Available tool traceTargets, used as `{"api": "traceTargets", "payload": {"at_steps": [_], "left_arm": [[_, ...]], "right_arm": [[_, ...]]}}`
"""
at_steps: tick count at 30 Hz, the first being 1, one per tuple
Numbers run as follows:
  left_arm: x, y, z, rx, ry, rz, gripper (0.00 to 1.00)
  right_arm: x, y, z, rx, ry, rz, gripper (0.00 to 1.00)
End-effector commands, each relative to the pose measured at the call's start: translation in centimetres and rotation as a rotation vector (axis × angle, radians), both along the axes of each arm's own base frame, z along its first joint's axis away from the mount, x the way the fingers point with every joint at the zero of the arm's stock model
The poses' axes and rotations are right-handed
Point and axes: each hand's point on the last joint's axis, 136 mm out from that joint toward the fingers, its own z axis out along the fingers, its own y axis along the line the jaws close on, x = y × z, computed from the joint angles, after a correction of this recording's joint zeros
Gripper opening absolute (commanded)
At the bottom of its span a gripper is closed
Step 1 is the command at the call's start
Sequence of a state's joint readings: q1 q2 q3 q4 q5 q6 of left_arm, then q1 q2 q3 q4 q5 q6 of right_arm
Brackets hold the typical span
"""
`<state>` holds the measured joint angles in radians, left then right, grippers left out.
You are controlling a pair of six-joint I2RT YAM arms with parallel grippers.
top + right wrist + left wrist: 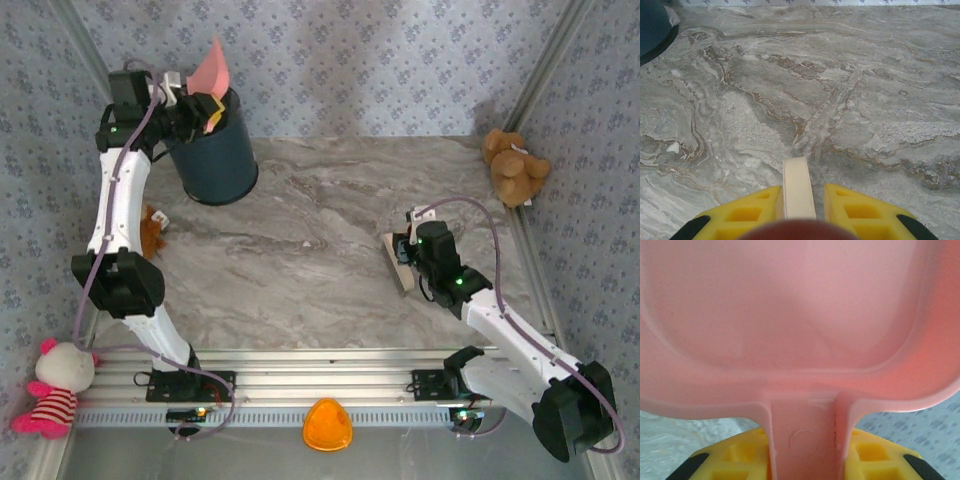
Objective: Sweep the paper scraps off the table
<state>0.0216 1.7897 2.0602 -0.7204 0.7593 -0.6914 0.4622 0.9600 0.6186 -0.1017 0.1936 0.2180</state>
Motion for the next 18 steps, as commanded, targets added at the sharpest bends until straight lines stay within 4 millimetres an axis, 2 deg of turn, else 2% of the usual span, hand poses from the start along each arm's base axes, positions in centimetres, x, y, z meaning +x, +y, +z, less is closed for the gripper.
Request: {"api": "traceTargets", "payload": {"at_steps": [1,9,18], "left_arm": [[-2.1,-0.7,-2.5,0.162,0.03,-0.093,0.0],[-4.3,-2.5,-4.5,0.391,0.002,-0.198,0.0],[-6.7,-4.6,-8.7,0.655,0.031,-0.345,0.0]], "right_arm": [[0.2,0.2,1.1,0.045,-0.036,-0.001,0.0],[0.1,0.2,1.3,0.055,-0.04,-0.008,0.0],[0.1,0.0,1.4,0.053,-0.044,-0.014,0.0]]}}
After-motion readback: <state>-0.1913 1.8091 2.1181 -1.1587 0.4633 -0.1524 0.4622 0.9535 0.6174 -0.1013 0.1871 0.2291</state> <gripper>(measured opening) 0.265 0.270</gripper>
